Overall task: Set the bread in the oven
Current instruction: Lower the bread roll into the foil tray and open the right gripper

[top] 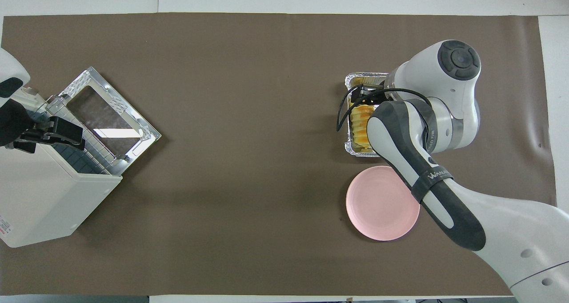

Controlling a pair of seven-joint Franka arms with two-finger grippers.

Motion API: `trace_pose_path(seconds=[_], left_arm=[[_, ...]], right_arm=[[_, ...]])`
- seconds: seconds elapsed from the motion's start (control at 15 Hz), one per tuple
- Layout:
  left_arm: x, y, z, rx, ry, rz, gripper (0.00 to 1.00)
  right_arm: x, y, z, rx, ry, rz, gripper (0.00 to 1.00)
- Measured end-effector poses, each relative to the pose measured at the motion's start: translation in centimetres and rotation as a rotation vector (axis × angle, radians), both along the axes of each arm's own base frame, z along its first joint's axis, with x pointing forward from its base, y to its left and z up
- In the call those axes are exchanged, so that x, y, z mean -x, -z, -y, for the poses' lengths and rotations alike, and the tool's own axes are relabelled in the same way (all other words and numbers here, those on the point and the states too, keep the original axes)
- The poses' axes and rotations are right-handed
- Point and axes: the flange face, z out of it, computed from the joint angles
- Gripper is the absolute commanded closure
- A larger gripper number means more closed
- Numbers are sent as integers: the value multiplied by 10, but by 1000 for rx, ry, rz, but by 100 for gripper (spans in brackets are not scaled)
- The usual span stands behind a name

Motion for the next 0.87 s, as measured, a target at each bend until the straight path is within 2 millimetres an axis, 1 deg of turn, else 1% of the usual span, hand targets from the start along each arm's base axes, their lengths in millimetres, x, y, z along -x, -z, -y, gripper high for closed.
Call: trace_pose_path(seconds=[0.13, 0.27, 0.4, 0.53, 0.67, 0.8, 0.87], left_arm=[[0, 0, 0, 0, 0, 0, 0], [0, 0, 0, 0, 0, 0, 0], [0, 0, 0, 0, 0, 0, 0], [0, 0, 0, 0, 0, 0, 0], [0, 0, 0, 0, 0, 0, 0], [0, 0, 0, 0, 0, 0, 0], [0, 0, 0, 0, 0, 0, 0]], right_arm=[[0, -9, 17, 2, 4, -6, 0], [0, -10, 38, 4, 12, -13, 0], [0, -6, 56, 6, 29, -24, 0], [3, 2, 69, 8, 48, -41, 1], [8, 14, 75, 11, 58, -54, 9], [15, 29, 75, 14, 59, -61, 16], [19, 36, 75, 15, 60, -65, 23]])
